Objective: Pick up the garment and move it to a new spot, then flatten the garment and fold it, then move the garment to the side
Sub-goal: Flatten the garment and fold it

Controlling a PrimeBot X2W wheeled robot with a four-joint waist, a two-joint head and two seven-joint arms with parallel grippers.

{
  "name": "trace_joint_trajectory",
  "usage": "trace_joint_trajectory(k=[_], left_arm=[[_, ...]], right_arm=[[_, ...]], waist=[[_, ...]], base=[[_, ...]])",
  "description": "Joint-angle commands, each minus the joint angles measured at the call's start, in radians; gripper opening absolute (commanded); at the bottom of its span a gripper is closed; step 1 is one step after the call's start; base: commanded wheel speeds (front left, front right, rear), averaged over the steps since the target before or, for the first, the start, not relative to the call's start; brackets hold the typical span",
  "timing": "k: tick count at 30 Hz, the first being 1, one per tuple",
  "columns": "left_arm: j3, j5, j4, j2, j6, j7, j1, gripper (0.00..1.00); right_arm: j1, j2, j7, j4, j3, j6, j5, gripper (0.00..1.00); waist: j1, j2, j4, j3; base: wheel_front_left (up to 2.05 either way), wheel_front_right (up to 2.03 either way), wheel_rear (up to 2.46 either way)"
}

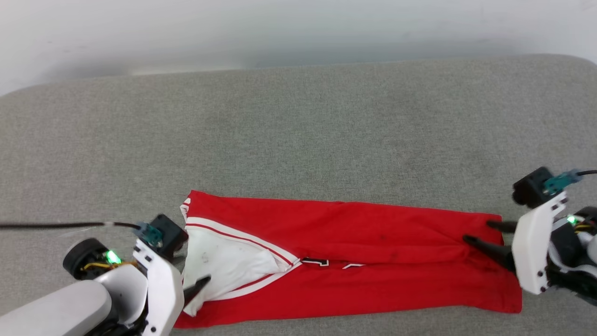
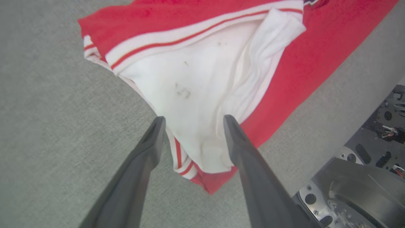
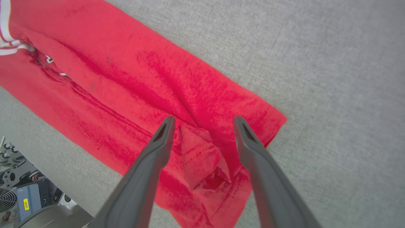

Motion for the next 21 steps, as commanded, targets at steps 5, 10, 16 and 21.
trace_joint_trajectory(k=[5, 10, 16, 21], left_arm=[[0.086, 0.073, -0.059, 0.013, 0.147, -0.228, 0.041, 1.0], [0.147, 0.129, -0.075, -0.013, 0.301, -0.419, 0.086, 1.0], [0.217, 0.17, -0.044, -0.058, 0.459, -0.568, 0.148, 1.0], [0.328, 0.24, -0.033, -0.139, 0.576, -0.596, 0.225, 1.0]], right_arm=[[0.037, -0.076, -0.135, -0.074, -0.083, -0.001, 0.021, 1.0], [0.098, -0.11, -0.238, -0.05, -0.169, -0.001, 0.04, 1.0], [0.162, -0.088, -0.29, 0.035, -0.246, -0.001, 0.088, 1.0], [0.224, -0.051, -0.296, 0.103, -0.304, -0.001, 0.158, 1.0]], waist=[[0.0001, 0.0, 0.007, -0.02], [0.0001, 0.0, 0.014, -0.019], [0.0001, 0.0, 0.02, -0.009], [0.0001, 0.0, 0.036, 0.0]], base=[[0.0, 0.0, 0.0], [0.0, 0.0, 0.0], [0.0, 0.0, 0.0], [0.0, 0.0, 0.0]])
